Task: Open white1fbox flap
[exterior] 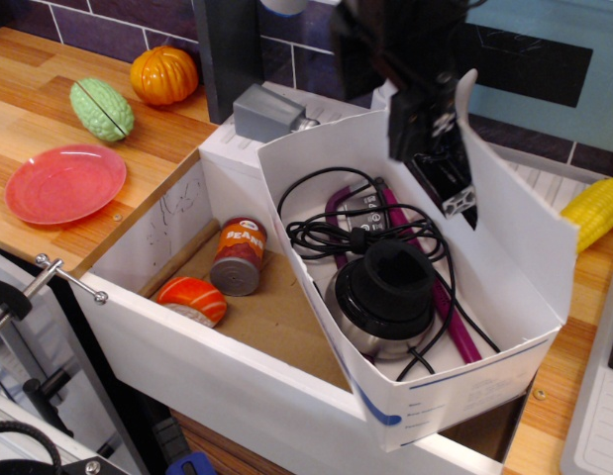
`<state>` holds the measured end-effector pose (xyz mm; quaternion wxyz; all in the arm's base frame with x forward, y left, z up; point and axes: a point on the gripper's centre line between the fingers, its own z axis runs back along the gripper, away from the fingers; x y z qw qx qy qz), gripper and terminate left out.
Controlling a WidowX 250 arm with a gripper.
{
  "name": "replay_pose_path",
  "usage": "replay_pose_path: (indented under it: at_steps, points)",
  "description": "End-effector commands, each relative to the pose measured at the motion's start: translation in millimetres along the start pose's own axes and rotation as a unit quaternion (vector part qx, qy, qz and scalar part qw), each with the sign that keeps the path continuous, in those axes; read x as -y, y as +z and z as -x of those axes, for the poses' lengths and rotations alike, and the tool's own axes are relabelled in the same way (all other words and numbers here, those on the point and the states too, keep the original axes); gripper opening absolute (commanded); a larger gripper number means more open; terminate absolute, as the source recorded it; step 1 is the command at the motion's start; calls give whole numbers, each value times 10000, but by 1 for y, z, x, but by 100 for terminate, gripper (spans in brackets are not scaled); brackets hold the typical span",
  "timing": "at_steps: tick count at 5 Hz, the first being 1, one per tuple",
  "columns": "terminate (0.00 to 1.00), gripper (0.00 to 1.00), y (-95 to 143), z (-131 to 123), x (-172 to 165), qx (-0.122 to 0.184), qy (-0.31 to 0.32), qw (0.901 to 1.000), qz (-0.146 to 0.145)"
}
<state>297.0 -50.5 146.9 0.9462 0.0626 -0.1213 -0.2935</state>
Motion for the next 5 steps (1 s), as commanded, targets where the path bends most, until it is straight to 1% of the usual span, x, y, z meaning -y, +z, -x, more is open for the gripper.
replay_pose_path:
  at_steps: [1, 2, 3, 4, 5]
  points:
    - [0, 100, 3, -41, -4, 385, 96, 9985, -384]
    - [0, 100, -8, -55, -8, 558, 126, 9974, -428]
    - [0, 100, -22, -70, -6, 709, 187, 9968, -331]
    - [0, 100, -31, -84, -1, 826, 242, 9958, -309]
    - [100, 100, -31, -88, 3, 726, 202, 9968, -270]
